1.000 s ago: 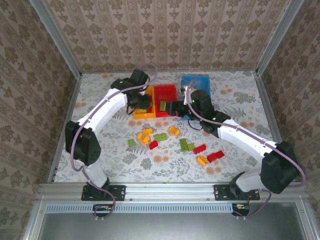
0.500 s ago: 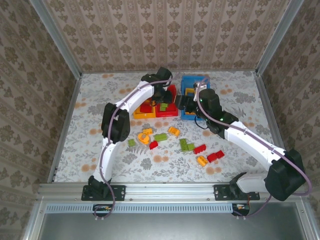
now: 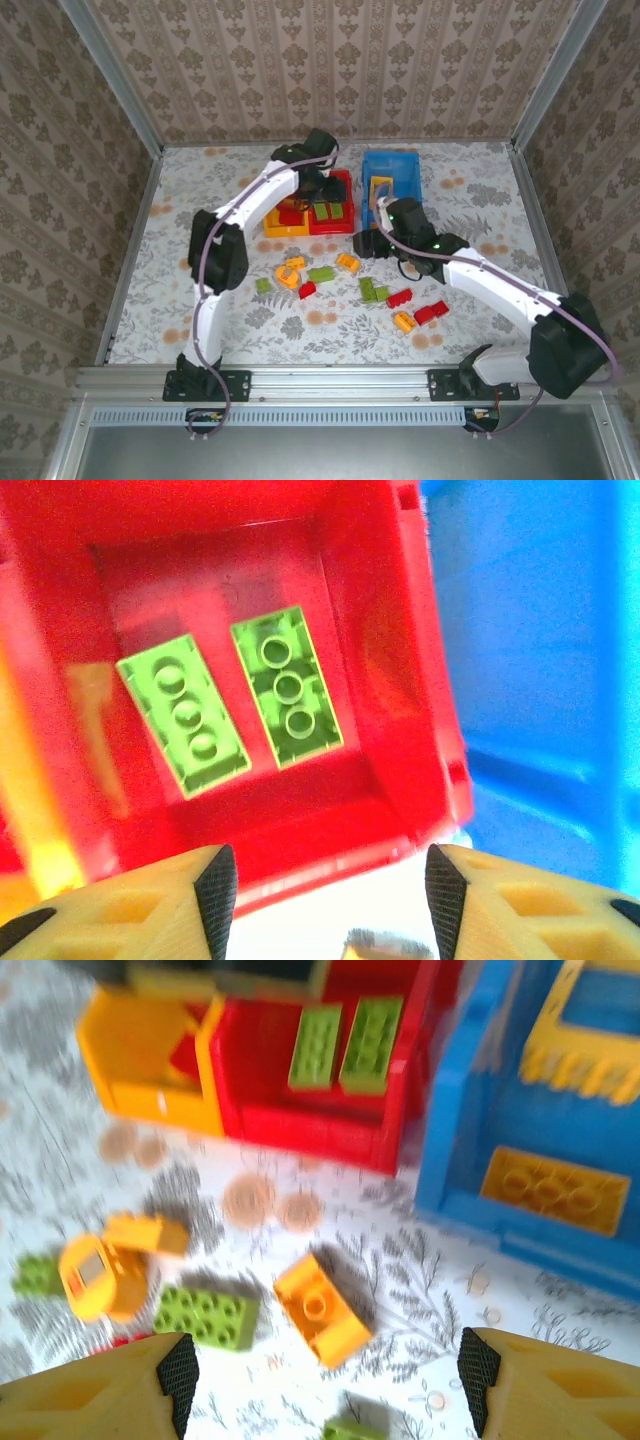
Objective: Sort the legos into containers by color
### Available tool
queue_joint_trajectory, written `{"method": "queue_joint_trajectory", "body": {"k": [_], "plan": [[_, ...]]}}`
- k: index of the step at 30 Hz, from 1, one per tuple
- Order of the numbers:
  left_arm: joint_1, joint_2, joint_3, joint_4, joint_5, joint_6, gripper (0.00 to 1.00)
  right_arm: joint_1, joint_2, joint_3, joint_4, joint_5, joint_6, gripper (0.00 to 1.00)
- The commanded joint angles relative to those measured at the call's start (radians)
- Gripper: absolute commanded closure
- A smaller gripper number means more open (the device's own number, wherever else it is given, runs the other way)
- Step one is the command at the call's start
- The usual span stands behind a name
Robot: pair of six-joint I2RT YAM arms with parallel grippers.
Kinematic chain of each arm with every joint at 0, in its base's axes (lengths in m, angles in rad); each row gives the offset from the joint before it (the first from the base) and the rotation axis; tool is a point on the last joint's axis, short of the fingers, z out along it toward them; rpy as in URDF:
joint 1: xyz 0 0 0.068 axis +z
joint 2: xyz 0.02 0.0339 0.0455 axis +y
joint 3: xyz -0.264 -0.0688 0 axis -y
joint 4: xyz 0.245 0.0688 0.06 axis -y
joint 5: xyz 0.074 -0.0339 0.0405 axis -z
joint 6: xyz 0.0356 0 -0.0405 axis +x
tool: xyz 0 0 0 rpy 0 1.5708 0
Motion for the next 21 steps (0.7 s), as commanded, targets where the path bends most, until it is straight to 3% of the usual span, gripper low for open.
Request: {"method": "queue_joint_trajectory", "body": {"k": [1, 6, 12, 21], "plan": [[0.001, -0.185, -0.111, 0.05, 0.014, -0.07, 0.47, 0.038, 0.113, 0.059, -0.144, -0.043, -0.186, 0.27], [0.004, -0.466, -0.422, 0.147, 0.006, -0.109, 0.46, 0.077, 0.301, 0.202, -0.277, 0.015, -0.286, 0.26], [0.008, -0.824, -0.79, 0.284, 0.044, -0.15, 0.4, 0.079, 0.453, 0.315, -0.354, 0.028, -0.296, 0.25], [0.025, -1.073, -0.956, 0.263, 0.01, -0.205, 0.39, 0.081, 0.58, 0.399, -0.379, 0.089, -0.303, 0.3]]}}
